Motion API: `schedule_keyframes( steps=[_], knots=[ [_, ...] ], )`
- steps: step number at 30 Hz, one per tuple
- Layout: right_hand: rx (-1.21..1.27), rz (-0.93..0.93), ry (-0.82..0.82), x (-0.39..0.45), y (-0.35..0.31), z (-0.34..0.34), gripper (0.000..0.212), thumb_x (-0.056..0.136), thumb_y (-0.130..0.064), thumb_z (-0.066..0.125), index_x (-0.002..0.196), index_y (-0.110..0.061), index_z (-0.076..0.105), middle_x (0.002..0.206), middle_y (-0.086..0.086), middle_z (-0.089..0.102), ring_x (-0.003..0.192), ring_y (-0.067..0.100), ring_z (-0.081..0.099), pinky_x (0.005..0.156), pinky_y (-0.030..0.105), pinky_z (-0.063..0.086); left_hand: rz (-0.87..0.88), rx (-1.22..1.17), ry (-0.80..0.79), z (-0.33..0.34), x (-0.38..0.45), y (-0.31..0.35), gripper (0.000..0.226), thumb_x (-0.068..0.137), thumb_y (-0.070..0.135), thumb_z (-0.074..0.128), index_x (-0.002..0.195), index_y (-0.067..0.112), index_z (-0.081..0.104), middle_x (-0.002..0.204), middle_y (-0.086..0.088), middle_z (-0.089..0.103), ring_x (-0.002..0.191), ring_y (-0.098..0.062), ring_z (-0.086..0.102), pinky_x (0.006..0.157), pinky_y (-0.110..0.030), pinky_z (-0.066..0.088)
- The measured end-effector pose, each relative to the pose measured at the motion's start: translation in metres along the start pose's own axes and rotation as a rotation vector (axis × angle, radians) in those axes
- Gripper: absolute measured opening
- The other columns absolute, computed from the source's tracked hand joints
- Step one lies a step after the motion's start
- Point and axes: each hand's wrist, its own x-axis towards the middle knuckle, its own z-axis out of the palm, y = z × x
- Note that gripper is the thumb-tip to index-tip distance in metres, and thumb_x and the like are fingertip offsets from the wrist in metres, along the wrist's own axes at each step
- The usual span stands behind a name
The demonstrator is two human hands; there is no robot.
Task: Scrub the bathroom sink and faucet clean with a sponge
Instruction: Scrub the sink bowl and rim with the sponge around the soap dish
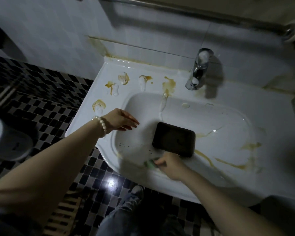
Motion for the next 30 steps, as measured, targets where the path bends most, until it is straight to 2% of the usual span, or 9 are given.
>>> schedule_keyframes(
  steps=[4,7,10,15,17,19,23,28,30],
  knots=[
    [-0.225,-0.179,-0.059,-0.031,0.011,0.008,0.019,0.089,-0.003,0.057,0.101,-0.009,0.070,0.095,0.001,0.056,0.084,0.003,0.054,0.076,0.016,0.039,-0.044,-0.030,-0.023,0.022,0.005,0.004,0.013,0.083,0.007,0.066,0.081,0.018,0.074,0.087,-0.001,0.072,0.080,-0.013,0.064,0.082,-0.029,0.052],
    [0.002,0.010,0.106,-0.026,0.027,0.004,0.016,0.090,0.002,0.051,0.078,-0.009,0.054,0.076,0.010,0.049,0.068,0.019,0.051,0.062,0.024,0.041,-0.034,0.022,-0.070,0.048,0.009,0.017,0.011,0.083,0.007,0.065,0.084,0.016,0.072,0.088,-0.001,0.071,0.079,-0.013,0.063,0.081,-0.028,0.051],
    [-0.221,0.067,0.083,-0.052,0.065,-0.020,0.014,0.089,0.000,0.051,0.085,0.005,0.063,0.078,0.010,0.054,0.079,0.027,0.056,0.070,0.025,0.033,-0.003,0.097,-0.111,0.064,0.013,0.030,0.010,0.081,0.008,0.067,0.087,0.014,0.073,0.088,-0.003,0.071,0.076,-0.012,0.064,0.078,-0.026,0.051],
    [-0.162,0.065,-0.024,-0.084,0.062,-0.010,0.021,0.083,-0.008,0.060,0.096,-0.019,0.071,0.092,-0.002,0.052,0.097,0.022,0.056,0.071,0.019,0.036,-0.014,0.045,-0.093,0.064,0.015,0.034,0.009,0.081,0.009,0.068,0.087,0.014,0.073,0.088,-0.001,0.072,0.079,-0.012,0.065,0.082,-0.029,0.052],
    [-0.021,-0.030,0.026,-0.071,0.037,0.009,0.026,0.077,-0.005,0.062,0.079,-0.030,0.069,0.093,0.008,0.059,0.094,0.028,0.056,0.081,0.032,0.043,-0.008,0.023,-0.054,0.064,0.014,0.038,0.008,0.083,0.009,0.067,0.087,0.014,0.072,0.090,-0.002,0.072,0.080,-0.013,0.064,0.081,-0.029,0.051],
    [-0.083,-0.028,0.136,-0.048,0.024,0.017,0.016,0.076,-0.011,0.064,0.086,-0.023,0.067,0.098,0.015,0.063,0.098,0.033,0.059,0.090,0.043,0.046,0.005,-0.009,-0.012,0.059,0.011,0.043,0.009,0.084,0.009,0.066,0.084,0.016,0.072,0.088,-0.002,0.071,0.078,-0.013,0.063,0.079,-0.028,0.051],
    [-0.037,0.145,0.259,-0.022,0.022,0.021,0.029,0.090,-0.013,0.056,0.118,-0.013,0.065,0.116,0.010,0.053,0.106,0.029,0.054,0.087,0.027,0.041,0.053,-0.028,0.083,0.025,0.000,0.052,0.012,0.085,0.008,0.064,0.081,0.017,0.071,0.084,0.000,0.071,0.075,-0.012,0.064,0.074,-0.025,0.052],
    [0.073,-0.031,0.191,-0.013,-0.034,0.051,0.024,0.079,0.002,0.061,0.069,-0.020,0.064,0.080,0.006,0.062,0.076,0.013,0.063,0.066,0.021,0.050,0.070,-0.044,0.214,-0.035,-0.017,0.036,0.014,0.086,0.006,0.062,0.079,0.016,0.071,0.076,0.000,0.069,0.070,-0.011,0.061,0.069,-0.022,0.051],
    [-0.067,-0.296,0.165,0.007,-0.060,0.058,0.007,0.079,-0.022,0.066,0.076,-0.025,0.061,0.078,-0.012,0.057,0.071,-0.011,0.057,0.064,0.005,0.041,0.052,-0.023,0.275,-0.053,-0.021,0.020,0.015,0.085,0.005,0.063,0.077,0.015,0.071,0.075,-0.001,0.068,0.069,-0.011,0.059,0.070,-0.024,0.049]
  ],
)
